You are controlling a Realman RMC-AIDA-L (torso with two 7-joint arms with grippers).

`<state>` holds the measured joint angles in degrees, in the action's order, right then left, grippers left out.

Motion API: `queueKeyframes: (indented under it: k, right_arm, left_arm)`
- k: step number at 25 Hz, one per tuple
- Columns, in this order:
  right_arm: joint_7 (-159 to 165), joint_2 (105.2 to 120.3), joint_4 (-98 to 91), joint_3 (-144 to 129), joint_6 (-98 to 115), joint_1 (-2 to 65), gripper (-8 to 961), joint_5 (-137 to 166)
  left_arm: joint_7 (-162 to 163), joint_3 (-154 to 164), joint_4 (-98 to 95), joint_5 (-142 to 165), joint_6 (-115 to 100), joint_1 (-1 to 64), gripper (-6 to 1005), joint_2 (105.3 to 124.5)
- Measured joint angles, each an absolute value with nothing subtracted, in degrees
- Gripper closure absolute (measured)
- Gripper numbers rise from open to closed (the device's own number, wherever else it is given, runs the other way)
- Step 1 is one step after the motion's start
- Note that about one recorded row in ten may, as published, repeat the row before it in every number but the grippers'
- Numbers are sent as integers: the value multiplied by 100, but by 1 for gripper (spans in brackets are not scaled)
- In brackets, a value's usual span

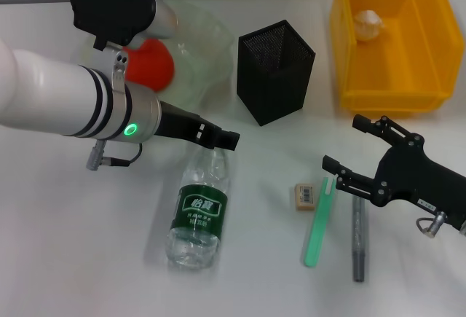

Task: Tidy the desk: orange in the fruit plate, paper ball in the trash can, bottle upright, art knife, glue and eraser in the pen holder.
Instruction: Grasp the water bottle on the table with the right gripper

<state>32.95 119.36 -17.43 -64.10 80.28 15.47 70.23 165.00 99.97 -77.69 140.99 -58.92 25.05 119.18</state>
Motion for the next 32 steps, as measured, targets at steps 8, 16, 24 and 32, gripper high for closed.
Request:
queueKeyframes:
  k: [8,16,24,32]
  right_arm:
    - [3293,11936,-1709,-6407,8011,1569,115,7019]
    - [3330,11936,-1687,-6407,7961,1606,115,7014]
    - [3374,11935,-1638,-6407,7941,1617,116,7013]
    - [3511,11928,-1631,-6415,7920,1617,117,7013]
  left_arm:
    - [16503,10000,-7481,13990,-5788,2580,280,11920]
    - [16504,9993,-7016,13809,-5608,2740,288,11927]
    - [16496,9938,-6975,13798,-5738,2793,350,11924]
    - [16445,9990,-7090,13967,-5872,2804,504,11917]
